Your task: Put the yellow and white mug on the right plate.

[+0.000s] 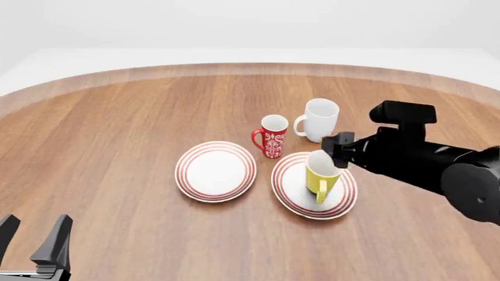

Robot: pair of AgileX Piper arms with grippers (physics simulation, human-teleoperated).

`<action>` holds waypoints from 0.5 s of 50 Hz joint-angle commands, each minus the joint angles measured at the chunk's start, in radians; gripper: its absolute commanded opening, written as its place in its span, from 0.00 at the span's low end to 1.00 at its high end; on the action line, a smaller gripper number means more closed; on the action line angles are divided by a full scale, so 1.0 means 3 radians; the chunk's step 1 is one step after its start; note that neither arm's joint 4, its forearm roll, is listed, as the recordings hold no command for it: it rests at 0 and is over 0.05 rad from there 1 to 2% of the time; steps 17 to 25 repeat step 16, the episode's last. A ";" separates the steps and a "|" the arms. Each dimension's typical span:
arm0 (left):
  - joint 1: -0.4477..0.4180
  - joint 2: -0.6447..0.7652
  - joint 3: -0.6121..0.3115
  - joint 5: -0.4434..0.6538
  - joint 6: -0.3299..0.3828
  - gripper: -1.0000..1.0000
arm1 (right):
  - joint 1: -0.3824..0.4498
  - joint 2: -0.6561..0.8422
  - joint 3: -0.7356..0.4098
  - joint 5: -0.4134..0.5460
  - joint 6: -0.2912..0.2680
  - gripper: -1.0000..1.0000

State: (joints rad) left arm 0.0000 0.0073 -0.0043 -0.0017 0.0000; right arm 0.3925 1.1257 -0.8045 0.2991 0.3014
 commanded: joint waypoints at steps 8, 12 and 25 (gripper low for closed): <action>0.0000 0.0000 0.0000 0.0000 0.0000 1.00 | 0.0051 -0.0588 -0.1970 0.1282 -0.0530 1.00; 0.0000 0.0000 0.0000 0.0000 0.0000 1.00 | 0.0160 -0.0391 -0.3613 0.1895 -0.0984 1.00; 0.0000 0.0000 0.0000 0.0000 0.0000 1.00 | 0.0420 -0.0142 -0.5231 0.2197 -0.1276 1.00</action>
